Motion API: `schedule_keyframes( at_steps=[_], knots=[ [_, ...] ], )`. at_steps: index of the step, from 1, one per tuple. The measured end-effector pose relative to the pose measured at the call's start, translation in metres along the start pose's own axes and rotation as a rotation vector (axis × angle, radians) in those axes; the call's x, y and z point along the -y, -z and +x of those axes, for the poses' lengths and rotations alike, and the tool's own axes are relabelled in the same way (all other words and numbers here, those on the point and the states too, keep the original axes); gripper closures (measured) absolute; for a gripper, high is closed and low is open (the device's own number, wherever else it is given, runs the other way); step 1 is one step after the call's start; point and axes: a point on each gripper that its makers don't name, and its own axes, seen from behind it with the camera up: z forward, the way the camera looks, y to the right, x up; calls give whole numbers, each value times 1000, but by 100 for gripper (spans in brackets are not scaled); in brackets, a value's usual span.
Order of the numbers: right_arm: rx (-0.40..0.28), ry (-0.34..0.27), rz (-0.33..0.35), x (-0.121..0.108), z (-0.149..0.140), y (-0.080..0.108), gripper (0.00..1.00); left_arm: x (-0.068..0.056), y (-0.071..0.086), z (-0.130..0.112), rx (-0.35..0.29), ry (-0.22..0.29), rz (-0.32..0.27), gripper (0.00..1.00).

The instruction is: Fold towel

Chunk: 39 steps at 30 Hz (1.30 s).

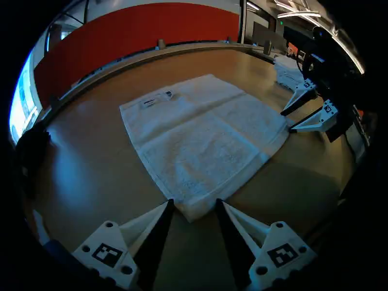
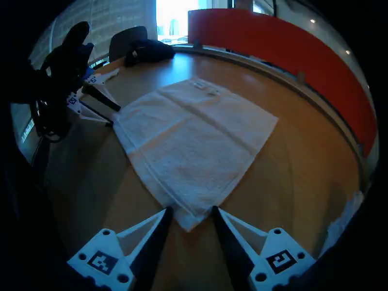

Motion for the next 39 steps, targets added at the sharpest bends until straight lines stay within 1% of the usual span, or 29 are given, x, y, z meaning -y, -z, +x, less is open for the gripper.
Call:
schedule_keyframes(
  at_steps=[1, 5, 7, 9, 11, 19, 24, 27, 30, 36, 39],
  knots=[
    [0, -3, -1, 0, 0, 0, 43, 0, 0, 0, 1, 1, 1, 45],
    [2, -15, -9, -3, 0, 0, 59, -1, 2, -1, 5, 4, 1, 47],
    [2, -21, -11, -3, 0, 0, 67, 0, 2, -1, 8, 6, 7, 53],
    [2, -25, -11, -3, 0, 0, 72, 1, 2, -1, 10, 9, 15, 74],
    [3, -24, -7, -2, 0, 0, 74, 1, 2, -1, 10, 19, 21, 77],
    [5, -9, -12, 0, 1, 0, 75, 0, 3, -1, 11, 39, 19, 84],
    [3, -15, -8, 1, 3, 2, 82, -1, 5, -1, 19, 56, 12, 85],
    [1, -16, -10, 0, 6, 3, 84, -4, 6, 0, 23, 80, 0, 85],
    [-7, -19, -15, -1, 10, 6, 84, -8, 9, 3, 16, 93, -4, 85],
    [-24, -25, -23, -4, 18, 15, 84, -13, 19, 11, 7, 96, -3, 85],
    [-28, -27, -20, -3, 22, 21, 84, -13, 25, 16, 1, 102, 0, 85]
  ],
)
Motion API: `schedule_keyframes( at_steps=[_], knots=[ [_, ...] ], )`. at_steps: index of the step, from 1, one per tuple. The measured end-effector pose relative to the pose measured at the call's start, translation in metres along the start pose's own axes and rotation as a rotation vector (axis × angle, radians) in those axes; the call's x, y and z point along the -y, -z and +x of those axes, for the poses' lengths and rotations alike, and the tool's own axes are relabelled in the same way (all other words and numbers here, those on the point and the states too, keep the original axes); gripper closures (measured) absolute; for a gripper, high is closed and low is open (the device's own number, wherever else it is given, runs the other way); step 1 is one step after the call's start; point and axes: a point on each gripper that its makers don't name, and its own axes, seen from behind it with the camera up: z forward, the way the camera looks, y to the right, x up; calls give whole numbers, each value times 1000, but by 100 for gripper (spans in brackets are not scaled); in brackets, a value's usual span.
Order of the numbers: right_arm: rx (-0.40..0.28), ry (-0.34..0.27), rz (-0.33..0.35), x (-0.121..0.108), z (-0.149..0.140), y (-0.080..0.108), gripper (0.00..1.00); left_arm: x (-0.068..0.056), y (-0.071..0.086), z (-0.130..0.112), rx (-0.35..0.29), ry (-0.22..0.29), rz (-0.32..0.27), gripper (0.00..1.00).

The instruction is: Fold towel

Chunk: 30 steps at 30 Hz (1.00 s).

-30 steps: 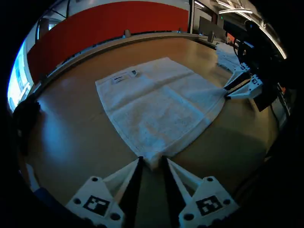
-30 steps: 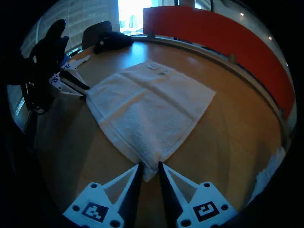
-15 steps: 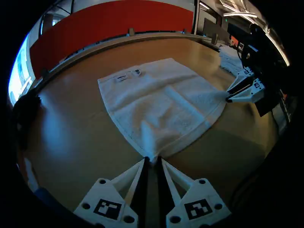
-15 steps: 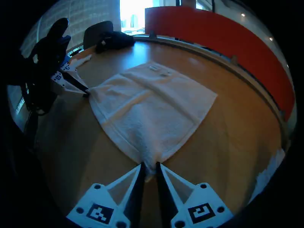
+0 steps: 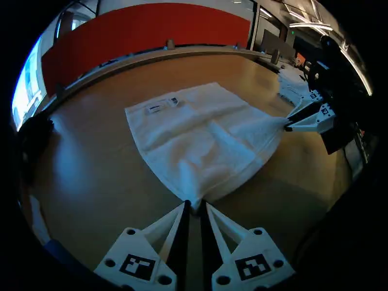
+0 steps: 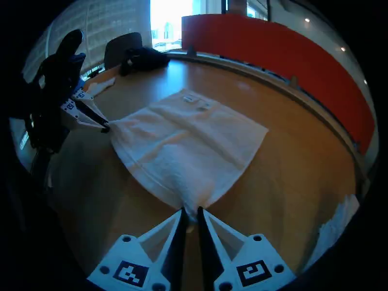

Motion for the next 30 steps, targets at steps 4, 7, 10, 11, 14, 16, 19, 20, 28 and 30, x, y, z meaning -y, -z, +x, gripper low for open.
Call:
schedule_keyframes(
  at_steps=[4, 7, 10, 11, 14, 16, 19, 20, 28, 30],
  knots=[
    [4, 0, 9, 4, 5, 10, 84, 0, 11, 7, -9, 20, 4, 85],
    [-1, 4, 10, 6, 11, 18, 84, -1, 19, 11, -12, 35, 2, 85],
    [-6, 7, 13, 8, 17, 25, 84, -3, 27, 13, -12, 45, -1, 85],
    [-9, 9, 15, 9, 19, 27, 84, -4, 29, 13, -11, 47, -2, 85],
    [-14, 17, 15, 11, 24, 34, 84, -7, 36, 13, -7, 53, -6, 85],
    [-16, 23, 15, 12, 28, 40, 84, -10, 41, 13, -5, 59, -11, 85],
    [-18, 28, 17, 15, 32, 48, 84, -14, 49, 14, -5, 69, -17, 85],
    [-19, 28, 17, 16, 34, 51, 84, -15, 51, 15, -6, 72, -19, 85],
    [-38, 21, 26, 21, 46, 70, 84, -23, 71, 20, -8, 83, -30, 85],
    [-39, 21, 28, 22, 48, 74, 84, -25, 75, 21, -8, 83, -31, 85]
  ],
)
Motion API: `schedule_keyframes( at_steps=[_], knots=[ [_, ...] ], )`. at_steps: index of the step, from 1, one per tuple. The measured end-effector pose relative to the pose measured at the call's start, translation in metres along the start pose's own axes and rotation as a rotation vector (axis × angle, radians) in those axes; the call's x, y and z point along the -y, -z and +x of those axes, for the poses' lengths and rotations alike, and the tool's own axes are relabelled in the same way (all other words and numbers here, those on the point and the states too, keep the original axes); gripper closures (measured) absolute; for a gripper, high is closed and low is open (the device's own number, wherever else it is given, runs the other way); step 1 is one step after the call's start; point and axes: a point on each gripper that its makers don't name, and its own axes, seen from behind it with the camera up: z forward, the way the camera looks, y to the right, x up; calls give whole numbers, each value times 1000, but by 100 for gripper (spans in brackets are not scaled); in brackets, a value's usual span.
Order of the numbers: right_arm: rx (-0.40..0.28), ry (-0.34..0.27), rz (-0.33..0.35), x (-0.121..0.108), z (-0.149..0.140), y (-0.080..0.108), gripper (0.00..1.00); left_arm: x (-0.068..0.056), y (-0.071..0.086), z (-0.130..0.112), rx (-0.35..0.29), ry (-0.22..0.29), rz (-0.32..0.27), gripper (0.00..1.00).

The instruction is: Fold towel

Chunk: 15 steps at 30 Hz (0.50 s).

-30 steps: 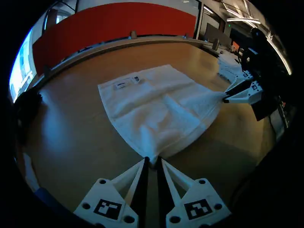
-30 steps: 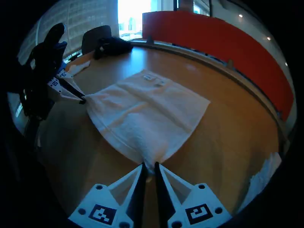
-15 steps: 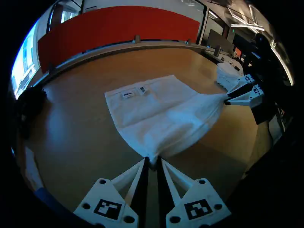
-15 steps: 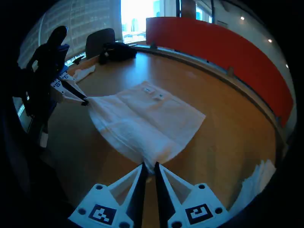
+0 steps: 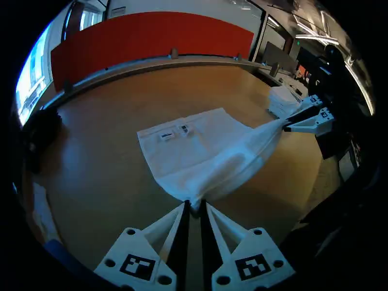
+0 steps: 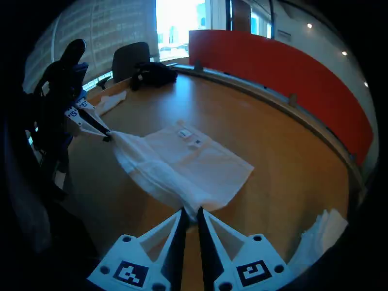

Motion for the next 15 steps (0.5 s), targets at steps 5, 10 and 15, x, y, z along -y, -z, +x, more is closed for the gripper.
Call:
schedule_keyframes(
  at_steps=[5, 10, 15],
  knots=[
    [2, 7, 7, 3, 4, 9, 84, -5, 9, 4, -3, 4, -8, 85],
    [4, 13, 15, 7, 6, 15, 84, -9, 17, 6, -2, 7, -15, 85],
    [5, 16, 26, 12, 8, 21, 84, -12, 23, 6, 0, 9, -21, 85]
  ],
)
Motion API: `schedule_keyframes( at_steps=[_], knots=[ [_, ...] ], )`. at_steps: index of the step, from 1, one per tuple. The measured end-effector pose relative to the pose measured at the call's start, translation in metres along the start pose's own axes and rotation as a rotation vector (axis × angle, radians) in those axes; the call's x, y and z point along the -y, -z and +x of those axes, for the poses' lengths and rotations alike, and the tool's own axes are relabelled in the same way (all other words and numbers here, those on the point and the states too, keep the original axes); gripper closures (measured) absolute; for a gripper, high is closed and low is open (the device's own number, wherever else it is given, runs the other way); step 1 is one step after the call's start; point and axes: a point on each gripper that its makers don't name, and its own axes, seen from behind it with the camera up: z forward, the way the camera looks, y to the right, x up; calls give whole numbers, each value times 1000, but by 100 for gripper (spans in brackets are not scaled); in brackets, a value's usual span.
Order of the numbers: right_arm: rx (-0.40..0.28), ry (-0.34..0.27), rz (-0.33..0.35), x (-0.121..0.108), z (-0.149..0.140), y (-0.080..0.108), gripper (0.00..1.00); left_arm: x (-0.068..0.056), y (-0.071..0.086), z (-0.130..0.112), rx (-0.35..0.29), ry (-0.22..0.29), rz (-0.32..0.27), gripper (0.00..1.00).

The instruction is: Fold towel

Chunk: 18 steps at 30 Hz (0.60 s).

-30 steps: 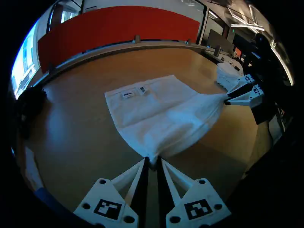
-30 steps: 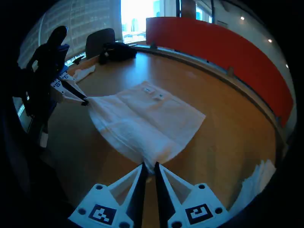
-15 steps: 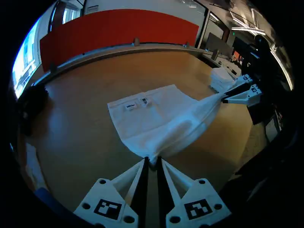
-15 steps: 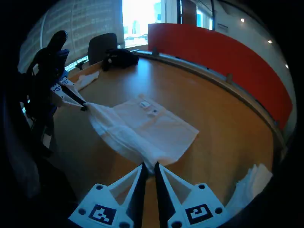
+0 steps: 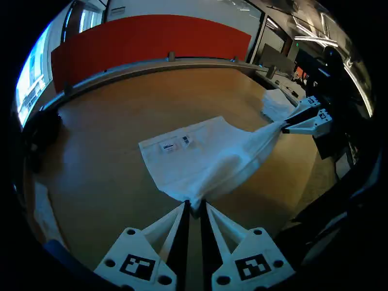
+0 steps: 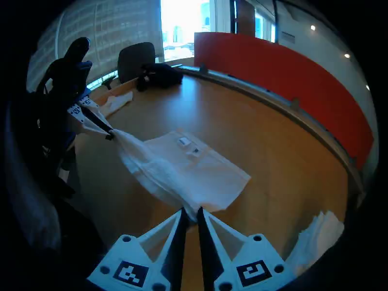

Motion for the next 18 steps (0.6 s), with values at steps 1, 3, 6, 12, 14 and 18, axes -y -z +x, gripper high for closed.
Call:
schedule_keyframes(
  at_steps=[1, 3, 6, 12, 14, 18],
  knots=[
    [0, 0, 2, 1, 0, 1, 84, -1, 1, 0, 0, 1, -1, 85],
    [-1, 0, 5, 3, 1, 4, 84, -3, 3, 1, 0, 2, -4, 85],
    [-2, -1, 6, 4, 3, 7, 84, -5, 7, 2, -2, 5, -9, 85],
    [-2, -7, 12, 6, 3, 12, 84, -6, 13, 0, 2, 9, -19, 85],
    [-1, -8, 15, 7, 3, 13, 84, -7, 14, 0, 3, 11, -22, 85],
    [1, -7, 15, 7, 2, 12, 84, -8, 14, 0, 1, 17, -27, 85]
  ],
)
